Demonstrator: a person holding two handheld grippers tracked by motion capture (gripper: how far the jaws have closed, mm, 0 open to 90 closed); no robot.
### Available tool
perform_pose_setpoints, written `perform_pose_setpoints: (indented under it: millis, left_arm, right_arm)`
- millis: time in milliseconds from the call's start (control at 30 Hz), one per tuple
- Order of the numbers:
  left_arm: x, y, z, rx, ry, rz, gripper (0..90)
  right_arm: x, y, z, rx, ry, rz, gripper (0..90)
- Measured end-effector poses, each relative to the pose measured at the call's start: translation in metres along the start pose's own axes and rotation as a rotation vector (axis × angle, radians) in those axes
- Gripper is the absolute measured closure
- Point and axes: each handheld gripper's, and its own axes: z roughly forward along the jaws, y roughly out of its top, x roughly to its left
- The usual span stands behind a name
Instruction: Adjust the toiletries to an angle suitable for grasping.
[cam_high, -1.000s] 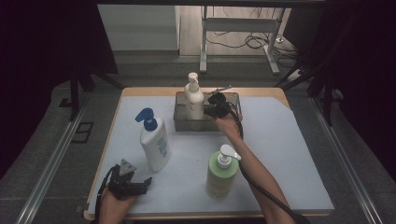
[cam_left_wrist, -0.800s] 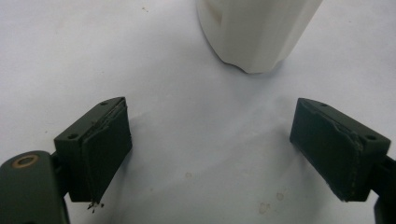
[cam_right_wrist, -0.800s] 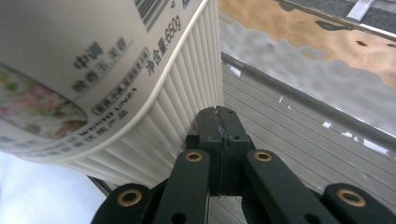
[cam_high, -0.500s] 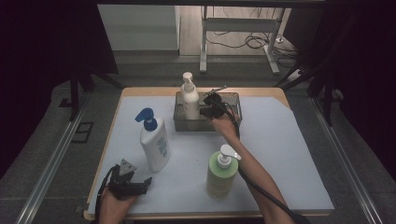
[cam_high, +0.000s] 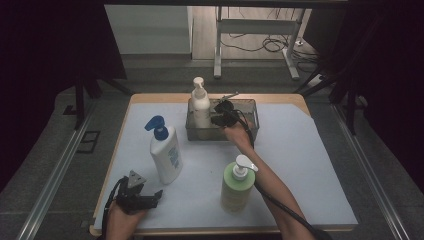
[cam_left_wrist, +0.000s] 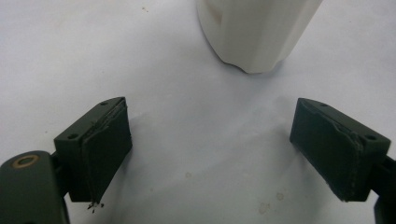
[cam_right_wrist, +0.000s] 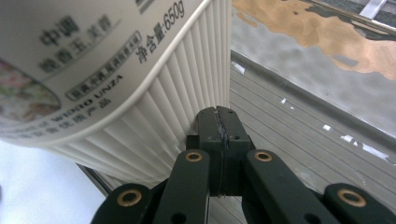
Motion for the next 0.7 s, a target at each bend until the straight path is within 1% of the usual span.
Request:
perform_pose_setpoints:
  millis: [233,500,600,700]
  left_arm:
    - [0.000,0.000,0.000,0.000,0.000,0.000,12.2]
    - [0.000,0.000,0.000,0.000,0.000,0.000,12.2]
    - [0.000,0.000,0.000,0.001,0.000,0.000,12.2]
    - [0.000,0.000,0.000,0.001,0.000,0.000,12.2]
  right_arm:
    - [0.005,0.003,0.002,0.002,0.014,-0.004,89.5]
    - [0.013,0.005,0.006,0.009,0.030,-0.029,89.5]
    - [0.015,0.006,0.007,0.016,0.021,-0.039,89.6]
    - [0.015,0.006,0.007,0.018,0.034,-0.034,89.6]
